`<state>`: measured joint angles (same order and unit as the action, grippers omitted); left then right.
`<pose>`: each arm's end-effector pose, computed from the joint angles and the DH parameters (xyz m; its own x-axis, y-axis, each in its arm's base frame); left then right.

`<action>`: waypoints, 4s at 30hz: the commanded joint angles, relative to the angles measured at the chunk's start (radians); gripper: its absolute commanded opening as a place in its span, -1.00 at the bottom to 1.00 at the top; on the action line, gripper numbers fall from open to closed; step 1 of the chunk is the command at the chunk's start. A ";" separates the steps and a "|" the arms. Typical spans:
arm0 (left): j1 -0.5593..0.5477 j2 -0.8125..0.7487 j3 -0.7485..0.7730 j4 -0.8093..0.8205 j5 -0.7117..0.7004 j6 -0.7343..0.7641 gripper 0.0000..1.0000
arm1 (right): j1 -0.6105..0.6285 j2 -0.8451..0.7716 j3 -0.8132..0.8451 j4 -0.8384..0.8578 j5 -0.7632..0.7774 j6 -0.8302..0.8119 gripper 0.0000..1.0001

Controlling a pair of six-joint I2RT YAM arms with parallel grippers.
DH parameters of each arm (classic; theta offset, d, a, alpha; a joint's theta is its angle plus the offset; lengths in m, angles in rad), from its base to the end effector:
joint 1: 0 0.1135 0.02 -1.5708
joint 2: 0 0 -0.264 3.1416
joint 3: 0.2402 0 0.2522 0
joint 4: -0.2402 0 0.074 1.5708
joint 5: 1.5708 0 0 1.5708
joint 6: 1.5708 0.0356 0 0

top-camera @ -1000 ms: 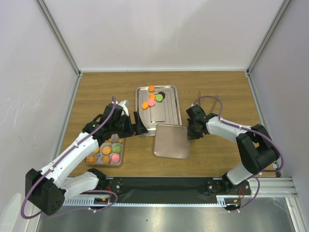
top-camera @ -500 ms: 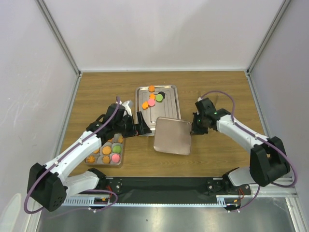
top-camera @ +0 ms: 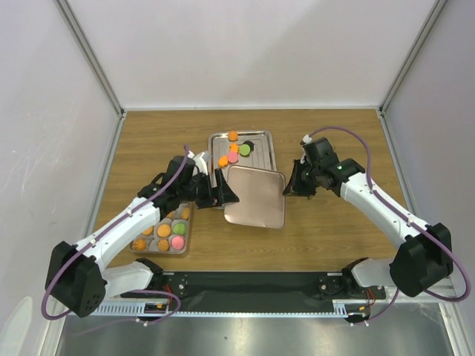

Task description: Pack the cookies

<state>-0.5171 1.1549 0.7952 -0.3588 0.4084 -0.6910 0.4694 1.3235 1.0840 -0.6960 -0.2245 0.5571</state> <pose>0.2051 -0.1329 0.2547 -0.8957 -0.1635 -0.4135 0.1852 0.7083 -0.6812 0.2391 0.1301 0.2821 -0.9048 0.1191 -0.4089 -0.0948 0.8798 0.4658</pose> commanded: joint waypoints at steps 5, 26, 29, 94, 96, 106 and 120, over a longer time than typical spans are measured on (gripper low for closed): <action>-0.006 -0.023 0.061 0.092 0.073 -0.108 0.14 | 0.089 -0.017 0.063 0.039 -0.013 0.063 -1.00; -0.001 0.014 0.449 -0.486 -0.186 -0.471 -0.99 | 0.385 -0.240 0.071 0.238 0.404 -0.224 0.71; 0.003 0.064 0.539 -0.632 -0.194 -0.545 -0.99 | 0.474 -0.329 0.018 0.326 0.439 -0.285 0.74; 0.302 -0.095 0.575 -0.491 -0.014 -0.398 1.00 | 0.824 -0.041 0.237 0.377 0.729 -0.714 -0.99; 0.363 -0.106 0.573 -0.459 -0.016 -0.301 1.00 | 0.795 -0.027 0.255 0.333 0.702 -0.627 -1.00; 0.420 -0.159 0.577 -0.675 -0.489 -0.030 0.99 | 0.488 0.092 0.416 0.354 0.199 -0.211 -1.00; 0.462 -0.233 0.432 -0.836 -0.861 0.001 0.99 | 0.362 0.400 0.312 1.082 -0.160 0.392 -1.00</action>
<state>-0.0685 0.9218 1.2171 -1.1446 -0.3099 -0.7231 0.8112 1.6676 1.3880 0.1085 -0.2897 0.7731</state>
